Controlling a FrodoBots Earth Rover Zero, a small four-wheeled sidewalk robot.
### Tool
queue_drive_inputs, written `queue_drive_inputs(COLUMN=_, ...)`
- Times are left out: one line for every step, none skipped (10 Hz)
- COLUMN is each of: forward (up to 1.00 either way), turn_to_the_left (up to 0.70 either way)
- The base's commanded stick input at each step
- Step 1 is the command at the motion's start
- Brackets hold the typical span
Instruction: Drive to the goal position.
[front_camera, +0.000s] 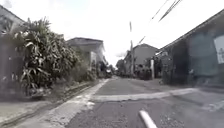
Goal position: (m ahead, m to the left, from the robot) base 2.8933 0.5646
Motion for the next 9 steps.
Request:
queue_drive_inputs(forward=0.50, turn_to_the_left=-0.12)
queue_drive_inputs(forward=0.50, turn_to_the_left=0.00)
queue_drive_inputs(forward=0.50, turn_to_the_left=0.00)
queue_drive_inputs(forward=0.50, turn_to_the_left=0.00)
queue_drive_inputs(forward=0.50, turn_to_the_left=0.00)
queue_drive_inputs(forward=0.50, turn_to_the_left=0.00)
queue_drive_inputs(forward=0.50, turn_to_the_left=0.00)
queue_drive_inputs(forward=0.50, turn_to_the_left=-0.09)
queue_drive_inputs(forward=0.50, turn_to_the_left=-0.21)
